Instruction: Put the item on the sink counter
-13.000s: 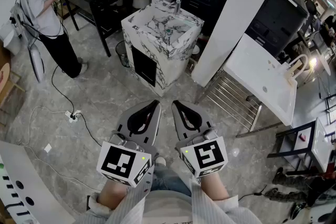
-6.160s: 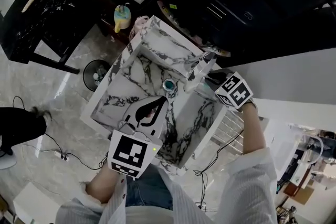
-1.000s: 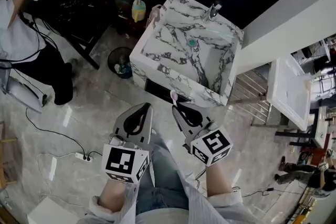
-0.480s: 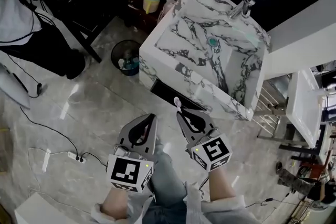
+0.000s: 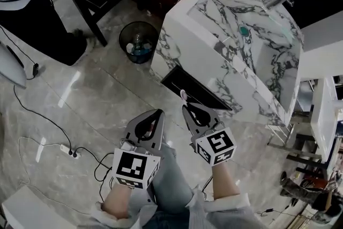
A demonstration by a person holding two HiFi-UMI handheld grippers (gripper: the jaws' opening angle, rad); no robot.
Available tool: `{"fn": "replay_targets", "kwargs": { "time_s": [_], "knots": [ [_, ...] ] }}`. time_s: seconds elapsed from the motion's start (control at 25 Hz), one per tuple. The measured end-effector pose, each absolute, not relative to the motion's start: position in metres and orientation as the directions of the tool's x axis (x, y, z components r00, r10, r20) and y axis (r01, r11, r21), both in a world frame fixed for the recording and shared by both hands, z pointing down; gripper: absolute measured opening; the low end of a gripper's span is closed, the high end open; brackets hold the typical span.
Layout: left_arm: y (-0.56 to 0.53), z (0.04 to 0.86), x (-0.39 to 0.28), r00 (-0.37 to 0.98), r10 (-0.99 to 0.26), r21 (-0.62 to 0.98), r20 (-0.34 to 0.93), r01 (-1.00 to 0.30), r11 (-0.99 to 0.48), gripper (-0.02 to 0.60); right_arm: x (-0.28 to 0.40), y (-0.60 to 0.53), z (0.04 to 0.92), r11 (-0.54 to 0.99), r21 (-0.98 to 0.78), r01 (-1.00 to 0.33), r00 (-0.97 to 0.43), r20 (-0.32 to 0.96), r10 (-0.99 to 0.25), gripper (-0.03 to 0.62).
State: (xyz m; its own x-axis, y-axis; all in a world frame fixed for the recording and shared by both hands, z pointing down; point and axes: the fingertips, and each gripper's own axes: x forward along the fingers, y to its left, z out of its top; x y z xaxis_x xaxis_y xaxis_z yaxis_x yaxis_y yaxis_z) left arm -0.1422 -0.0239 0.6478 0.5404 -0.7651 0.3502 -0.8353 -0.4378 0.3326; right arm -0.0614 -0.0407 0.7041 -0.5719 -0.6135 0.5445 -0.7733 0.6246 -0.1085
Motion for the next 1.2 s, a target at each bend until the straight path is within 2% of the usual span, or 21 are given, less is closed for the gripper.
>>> {"fn": "replay_targets", "kwargs": {
  "time_s": [0.28,0.48,0.72,1.2],
  "knots": [
    [-0.026,0.692,-0.147,0.53,-0.766,0.346,0.364,-0.841,-0.417,0.017,-0.052,-0.068,0.754,0.598,-0.041,-0.8,-0.512,0.564,-0.647,0.039],
    [-0.036,0.709,-0.154,0.522,-0.773,0.338,0.36,-0.846,-0.413,0.017,-0.04,-0.091,0.796,0.586,0.101,-0.804,-0.414,0.613,-0.673,0.04],
    [-0.038,0.725,-0.165,0.504,-0.784,0.344,0.362,-0.854,-0.391,0.017,-0.029,-0.105,0.847,0.622,0.352,-0.699,-0.244,0.7,-0.671,0.04],
    [-0.035,0.748,-0.18,0.491,-0.788,0.346,0.372,-0.861,-0.374,0.017,0.004,-0.136,0.916,0.658,0.465,-0.592,-0.08,0.779,-0.622,0.04]
  ]
}}
